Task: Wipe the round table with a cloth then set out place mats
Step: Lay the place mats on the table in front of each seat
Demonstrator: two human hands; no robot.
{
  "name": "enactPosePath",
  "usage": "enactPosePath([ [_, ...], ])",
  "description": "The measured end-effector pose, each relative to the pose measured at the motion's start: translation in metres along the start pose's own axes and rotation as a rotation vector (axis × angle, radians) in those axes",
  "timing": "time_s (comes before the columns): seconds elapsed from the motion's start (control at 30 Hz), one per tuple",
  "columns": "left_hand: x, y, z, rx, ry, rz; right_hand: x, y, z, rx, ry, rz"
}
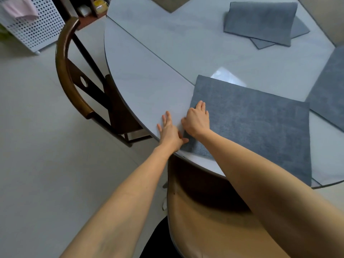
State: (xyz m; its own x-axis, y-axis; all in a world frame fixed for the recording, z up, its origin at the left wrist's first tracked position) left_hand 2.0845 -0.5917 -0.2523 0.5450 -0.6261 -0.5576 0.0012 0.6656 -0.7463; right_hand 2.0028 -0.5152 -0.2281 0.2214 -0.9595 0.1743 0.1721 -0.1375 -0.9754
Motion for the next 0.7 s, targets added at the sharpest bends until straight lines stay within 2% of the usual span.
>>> enactPosePath([
  [0.17,0.001,-0.004,0.004,0.008,0.032,-0.034,0.005,-0.003,-0.007,-0.019,0.016,0.057],
  [0.3,-0.004,-0.01,0.004,0.007,0.028,0.017,0.014,-0.003,-0.018,0.033,0.036,0.156],
  [0.47,-0.004,-0.013,0.005,0.014,0.039,0.008,0.019,-0.008,-0.03,0.029,-0.058,0.347],
  [0.7,-0.003,-0.014,0.008,0.019,0.036,0.04,0.022,-0.013,-0.031,-0.106,-0.212,0.322],
])
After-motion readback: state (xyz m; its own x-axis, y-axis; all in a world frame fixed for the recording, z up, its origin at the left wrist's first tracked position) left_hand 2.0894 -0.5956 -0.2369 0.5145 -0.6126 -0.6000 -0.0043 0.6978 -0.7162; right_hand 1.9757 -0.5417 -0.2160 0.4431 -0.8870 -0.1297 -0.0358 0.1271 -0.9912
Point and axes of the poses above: each hand's wrist, its own z-axis away from the middle knuckle, its own y-axis out of the palm, x = y × z, the point moved 9 cm from there along -z, towards the middle knuckle, and after that the axes turned 14 degrees about -x, right-handed, at the moved point
